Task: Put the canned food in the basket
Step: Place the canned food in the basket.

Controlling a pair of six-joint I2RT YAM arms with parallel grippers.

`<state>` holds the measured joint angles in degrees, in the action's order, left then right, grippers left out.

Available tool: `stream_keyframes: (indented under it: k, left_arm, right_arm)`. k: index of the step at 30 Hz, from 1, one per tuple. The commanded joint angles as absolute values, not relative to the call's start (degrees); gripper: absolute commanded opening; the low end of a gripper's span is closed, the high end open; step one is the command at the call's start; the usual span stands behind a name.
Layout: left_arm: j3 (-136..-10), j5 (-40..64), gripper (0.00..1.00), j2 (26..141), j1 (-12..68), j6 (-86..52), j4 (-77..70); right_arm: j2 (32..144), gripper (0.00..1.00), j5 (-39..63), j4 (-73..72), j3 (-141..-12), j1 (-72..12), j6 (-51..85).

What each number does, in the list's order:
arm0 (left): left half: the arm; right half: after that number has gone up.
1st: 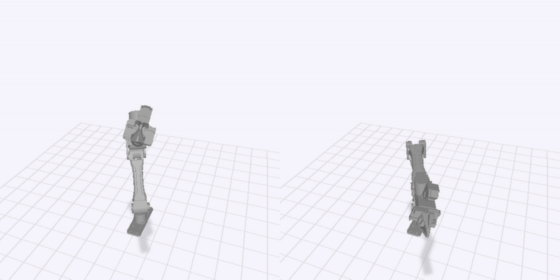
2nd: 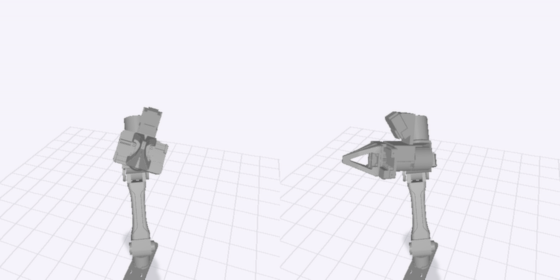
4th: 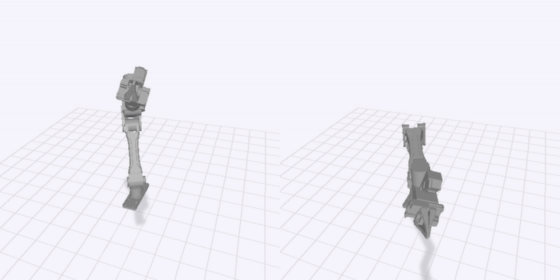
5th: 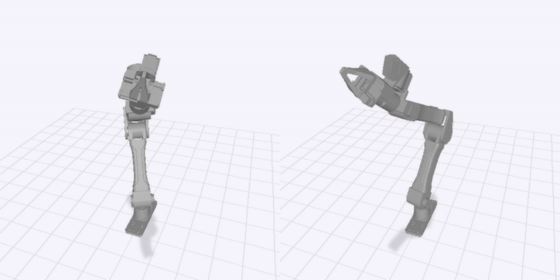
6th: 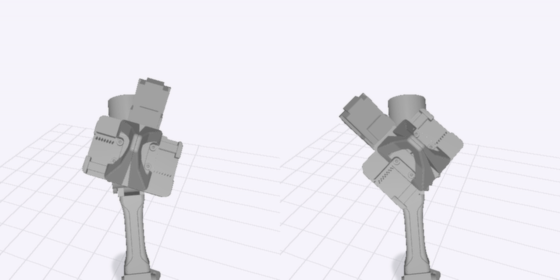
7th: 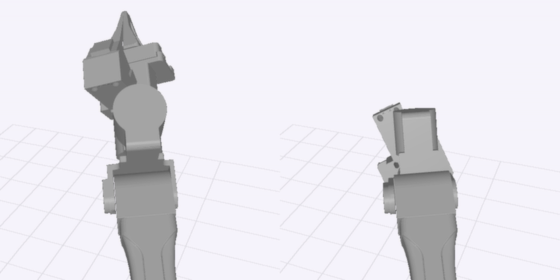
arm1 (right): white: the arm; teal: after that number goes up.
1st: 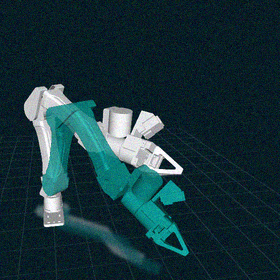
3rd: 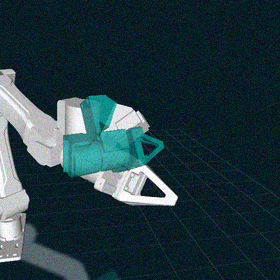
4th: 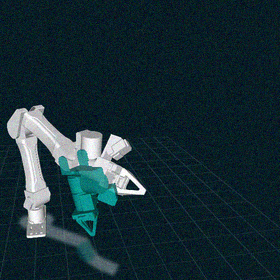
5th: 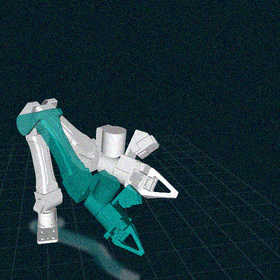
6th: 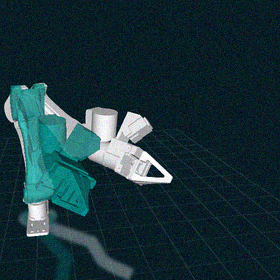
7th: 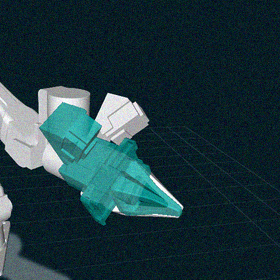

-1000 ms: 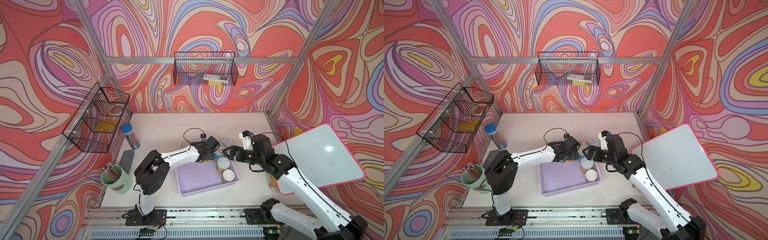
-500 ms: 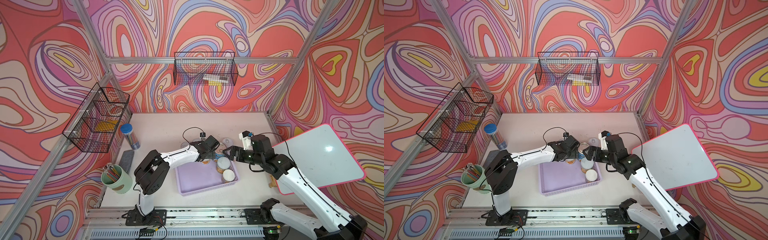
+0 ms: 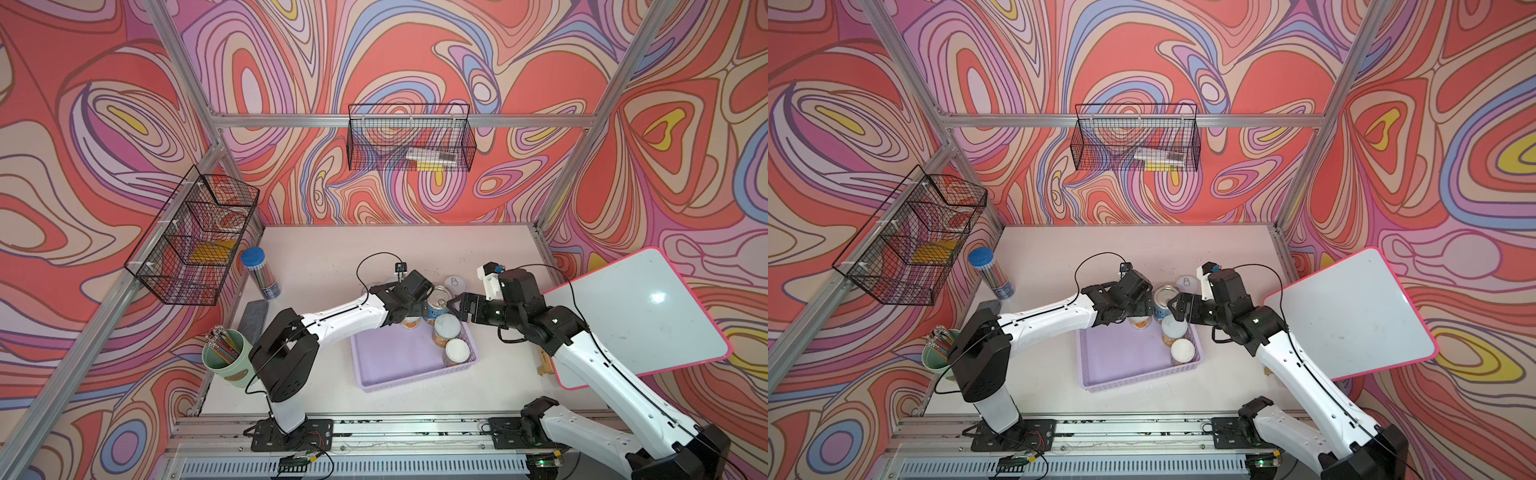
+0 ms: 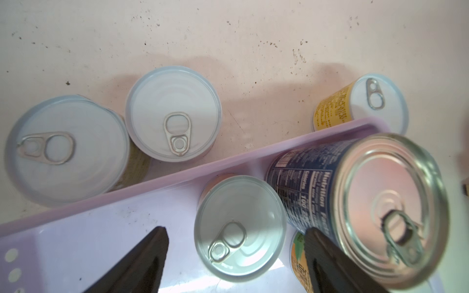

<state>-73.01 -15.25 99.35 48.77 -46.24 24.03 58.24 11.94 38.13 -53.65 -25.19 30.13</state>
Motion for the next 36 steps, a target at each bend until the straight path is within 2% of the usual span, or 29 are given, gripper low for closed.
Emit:
stream_keyframes:
  k: [1,8,17,26,36]
  left_arm:
    - [-71.01,-17.34,0.90,93.88,48.82,-44.23,25.67]
    - [-67.67,-21.37,0.91,84.50,46.76,-39.19,31.09]
    - [-65.39,-16.75,0.91,79.46,39.43,-35.03,34.10]
    - [-67.32,-12.17,0.91,83.78,32.51,-31.84,33.84]
    - [-75.61,-7.62,0.93,95.57,28.48,-29.28,35.57]
  right_arm:
    - [60.15,0.90,11.20,37.52,-56.16,-24.96,28.41]
    - [67.49,0.90,12.32,34.57,-61.27,-25.61,27.36]
    - [79.10,0.89,10.40,30.94,-70.13,-31.14,27.33]
    - [86.86,0.89,2.35,31.66,-78.05,-39.01,27.57]
    - [87.35,0.88,-0.68,30.65,-76.82,-42.45,29.44]
